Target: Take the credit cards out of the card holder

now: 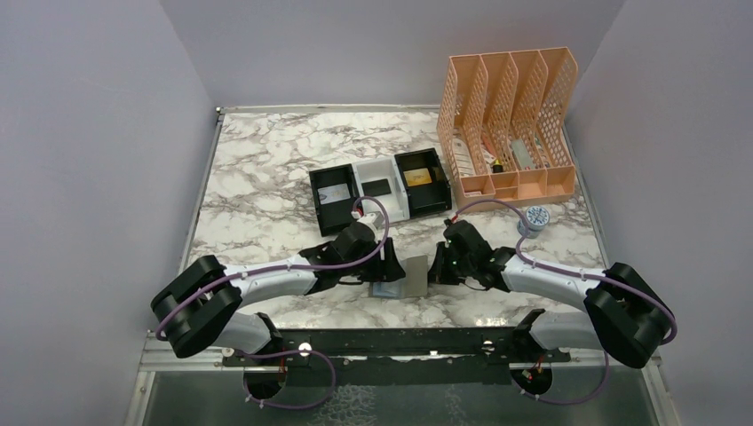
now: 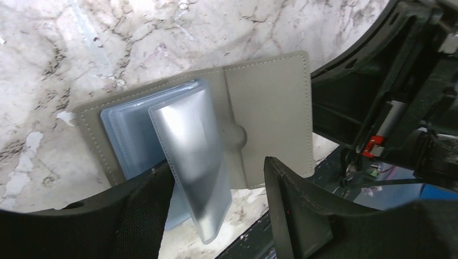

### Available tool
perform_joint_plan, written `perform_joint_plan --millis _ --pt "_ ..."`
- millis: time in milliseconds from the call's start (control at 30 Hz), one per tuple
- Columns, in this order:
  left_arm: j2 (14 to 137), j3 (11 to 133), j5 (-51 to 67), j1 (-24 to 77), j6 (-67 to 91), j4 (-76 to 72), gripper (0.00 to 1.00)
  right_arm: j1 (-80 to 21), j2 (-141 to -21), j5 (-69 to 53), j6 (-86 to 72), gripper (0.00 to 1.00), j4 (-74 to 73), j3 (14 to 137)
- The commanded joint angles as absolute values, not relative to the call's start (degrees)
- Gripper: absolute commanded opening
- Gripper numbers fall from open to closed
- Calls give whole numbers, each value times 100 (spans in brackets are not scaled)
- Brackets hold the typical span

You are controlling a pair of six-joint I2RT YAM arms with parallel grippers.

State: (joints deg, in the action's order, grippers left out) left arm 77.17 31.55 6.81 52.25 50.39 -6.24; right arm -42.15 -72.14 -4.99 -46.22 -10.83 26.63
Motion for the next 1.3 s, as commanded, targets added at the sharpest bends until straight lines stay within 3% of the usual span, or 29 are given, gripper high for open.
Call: perform_joint_plan --millis 0,267,467,633,833,967,1267 --pt "7759 3076 1000 5257 5237 -1273 63 -4192 -7286 -404 -4648 1 -936 2609" --pt "8159 3286 1773 5292 5244 -1886 60 -4192 -7070 -524 -4634 5 -931 2618" --pt "8236 3251 1614 5305 5315 -1996 51 -4192 -6473 25 -4671 27 -1746 2926" --pt "8389 3375 1616 5338 5249 -2004 50 -4192 -5915 710 -4580 41 -2679 3412" --pt "8593 3694 1740 5486 5030 -2006 57 -4192 -5482 874 -4409 42 -3184 3990" --pt "8734 3803 1829 5609 4919 -2004 58 -4192 -5495 457 -4301 36 -3023 4129" --pt "8957 3570 1598 5826 4857 -2004 37 -4192 -6013 -509 -4464 15 -2132 3853"
